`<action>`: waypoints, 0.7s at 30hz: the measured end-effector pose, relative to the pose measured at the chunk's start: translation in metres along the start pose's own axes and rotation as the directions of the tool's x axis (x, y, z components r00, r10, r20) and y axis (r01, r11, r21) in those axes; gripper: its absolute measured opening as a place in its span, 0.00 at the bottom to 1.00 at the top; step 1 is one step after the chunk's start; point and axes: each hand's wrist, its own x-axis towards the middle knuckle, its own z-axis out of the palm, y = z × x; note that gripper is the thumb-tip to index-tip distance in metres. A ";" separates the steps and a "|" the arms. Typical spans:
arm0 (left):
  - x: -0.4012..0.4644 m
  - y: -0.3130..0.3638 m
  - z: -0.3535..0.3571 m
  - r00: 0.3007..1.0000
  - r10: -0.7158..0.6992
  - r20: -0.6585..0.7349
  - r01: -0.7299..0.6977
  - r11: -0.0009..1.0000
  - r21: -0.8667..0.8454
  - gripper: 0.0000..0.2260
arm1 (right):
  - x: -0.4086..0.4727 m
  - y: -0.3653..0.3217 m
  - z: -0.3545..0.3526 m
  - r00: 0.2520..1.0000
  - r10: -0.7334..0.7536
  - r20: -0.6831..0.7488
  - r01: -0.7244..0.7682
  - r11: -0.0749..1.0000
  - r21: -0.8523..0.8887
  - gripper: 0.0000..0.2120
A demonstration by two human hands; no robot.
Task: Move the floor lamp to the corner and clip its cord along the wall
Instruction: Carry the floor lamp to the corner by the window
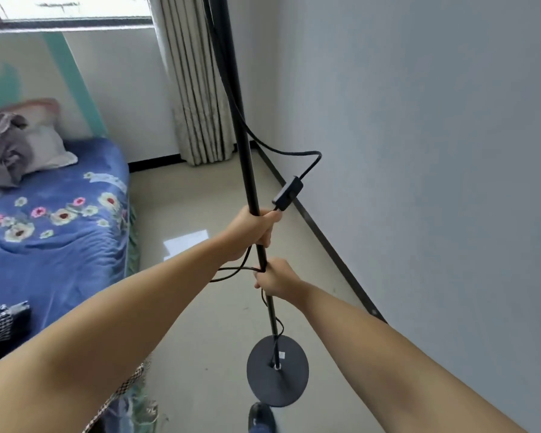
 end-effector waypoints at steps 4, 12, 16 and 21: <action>0.077 0.019 -0.073 0.999 -0.008 -0.052 0.008 1.000 0.005 0.26 | 0.093 -0.062 0.001 0.998 -0.020 0.052 0.021 1.000 -0.020 0.04; 0.240 0.025 -0.224 0.991 0.009 -0.134 -0.011 1.000 -0.014 0.25 | 0.294 -0.167 0.021 0.990 -0.090 0.108 0.100 0.991 -0.092 0.09; 0.331 0.026 -0.298 0.991 -0.001 -0.135 -0.001 1.000 -0.010 0.24 | 0.396 -0.217 0.028 0.992 -0.063 0.105 0.071 0.994 -0.081 0.09; 0.446 0.053 -0.366 0.996 0.013 -0.093 -0.009 0.999 0.038 0.22 | 0.509 -0.280 0.010 0.997 -0.048 0.059 0.049 0.999 -0.011 0.09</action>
